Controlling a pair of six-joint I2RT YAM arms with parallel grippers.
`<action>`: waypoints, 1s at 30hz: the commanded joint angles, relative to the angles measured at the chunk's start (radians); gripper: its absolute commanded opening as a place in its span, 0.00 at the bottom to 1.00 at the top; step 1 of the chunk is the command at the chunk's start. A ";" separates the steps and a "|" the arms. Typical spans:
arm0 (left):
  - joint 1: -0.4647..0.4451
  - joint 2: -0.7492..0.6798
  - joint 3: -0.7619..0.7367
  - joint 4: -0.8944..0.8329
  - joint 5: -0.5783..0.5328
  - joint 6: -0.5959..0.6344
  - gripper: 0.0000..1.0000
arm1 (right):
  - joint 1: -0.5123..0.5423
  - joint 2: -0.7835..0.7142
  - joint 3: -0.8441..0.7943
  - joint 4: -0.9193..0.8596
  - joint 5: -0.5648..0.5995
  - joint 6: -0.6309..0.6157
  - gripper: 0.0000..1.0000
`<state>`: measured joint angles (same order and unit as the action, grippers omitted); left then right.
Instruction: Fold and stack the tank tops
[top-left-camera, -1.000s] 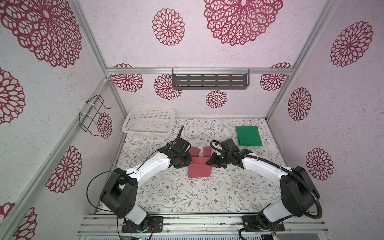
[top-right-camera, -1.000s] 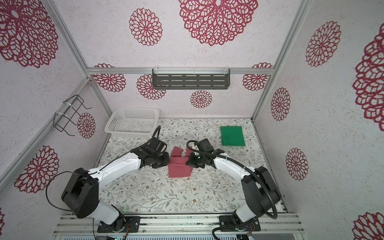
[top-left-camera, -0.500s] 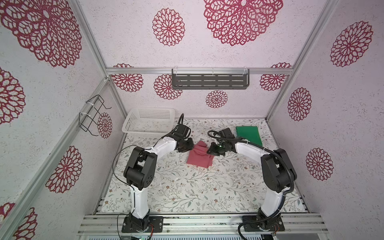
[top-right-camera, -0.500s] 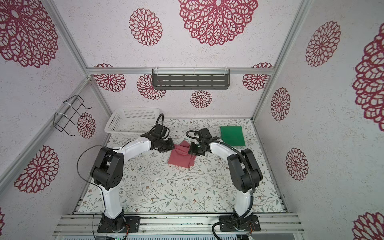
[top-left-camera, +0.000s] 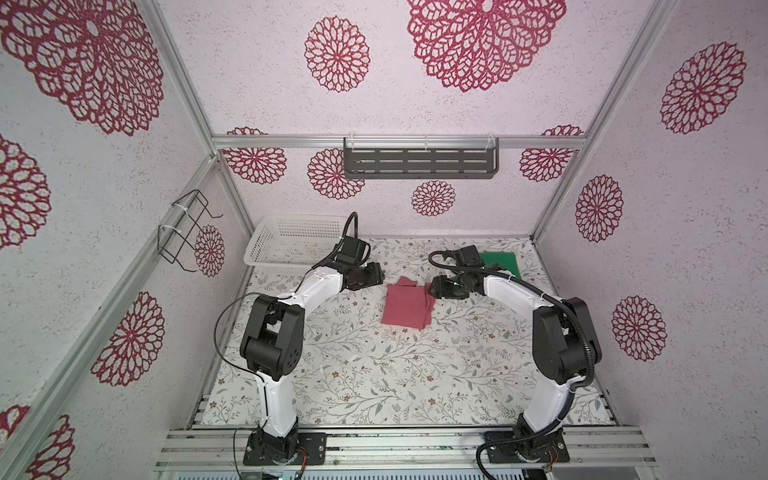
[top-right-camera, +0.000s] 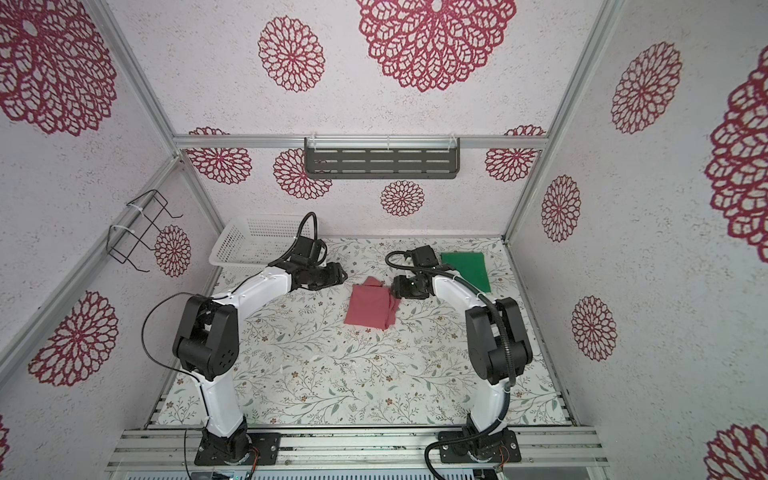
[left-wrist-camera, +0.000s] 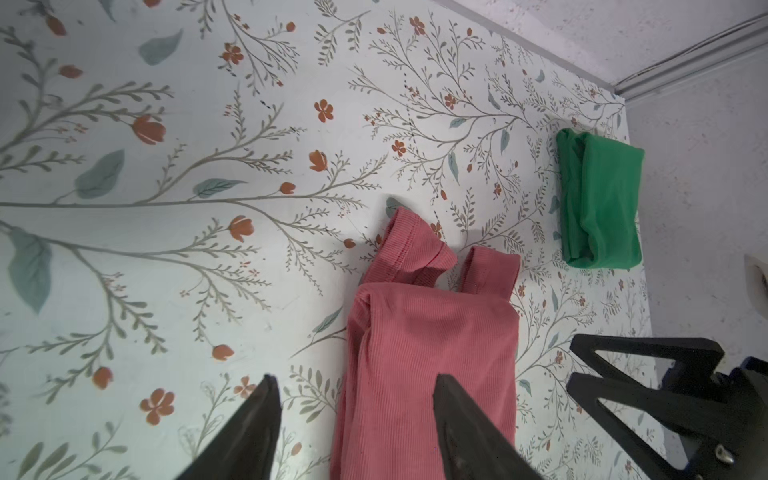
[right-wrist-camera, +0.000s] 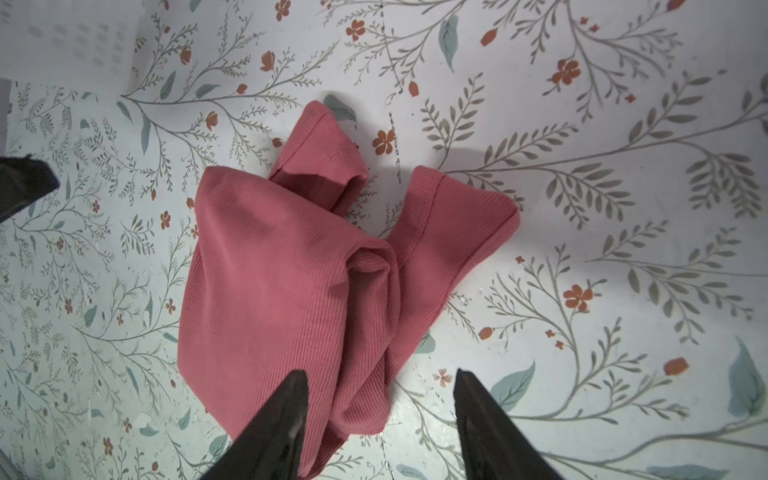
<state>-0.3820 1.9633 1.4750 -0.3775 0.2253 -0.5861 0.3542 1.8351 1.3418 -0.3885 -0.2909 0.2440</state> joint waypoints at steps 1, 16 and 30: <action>-0.004 0.087 0.023 0.071 0.066 0.038 0.63 | -0.007 0.002 0.008 0.086 -0.086 -0.102 0.59; -0.064 0.203 -0.003 0.217 0.140 -0.068 0.28 | 0.024 0.193 0.040 0.203 -0.224 -0.094 0.53; -0.122 -0.331 -0.496 0.261 0.020 -0.175 0.12 | 0.173 -0.048 -0.219 0.239 -0.226 0.034 0.00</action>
<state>-0.4908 1.7214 1.0298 -0.1329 0.2943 -0.7345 0.4953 1.8732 1.1522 -0.1741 -0.5091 0.2226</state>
